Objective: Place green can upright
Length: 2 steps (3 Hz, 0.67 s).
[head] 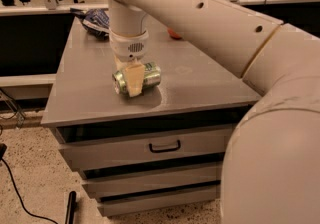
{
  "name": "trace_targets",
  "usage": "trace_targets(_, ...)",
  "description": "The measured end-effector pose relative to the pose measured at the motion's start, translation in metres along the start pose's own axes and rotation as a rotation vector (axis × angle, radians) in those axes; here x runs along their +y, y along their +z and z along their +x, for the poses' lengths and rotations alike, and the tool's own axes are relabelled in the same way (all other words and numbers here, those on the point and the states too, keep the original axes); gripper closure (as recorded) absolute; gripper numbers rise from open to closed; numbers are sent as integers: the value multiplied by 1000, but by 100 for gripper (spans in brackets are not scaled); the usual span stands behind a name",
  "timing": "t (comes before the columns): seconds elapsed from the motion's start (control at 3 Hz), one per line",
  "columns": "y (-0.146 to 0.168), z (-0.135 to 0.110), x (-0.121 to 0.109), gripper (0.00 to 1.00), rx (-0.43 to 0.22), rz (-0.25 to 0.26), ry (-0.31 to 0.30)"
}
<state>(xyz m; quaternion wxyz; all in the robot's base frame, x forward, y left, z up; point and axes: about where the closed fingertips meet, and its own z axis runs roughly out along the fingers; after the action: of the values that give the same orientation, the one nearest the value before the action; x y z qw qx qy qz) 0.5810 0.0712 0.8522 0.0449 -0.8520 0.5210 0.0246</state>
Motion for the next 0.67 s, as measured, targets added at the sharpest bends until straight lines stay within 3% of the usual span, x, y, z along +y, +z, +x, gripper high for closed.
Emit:
trace_targets(0.33, -27, 2, -1, 89, -120, 42, 6)
trace_targets(0.67, -58, 1, 17, 100, -287, 135, 12)
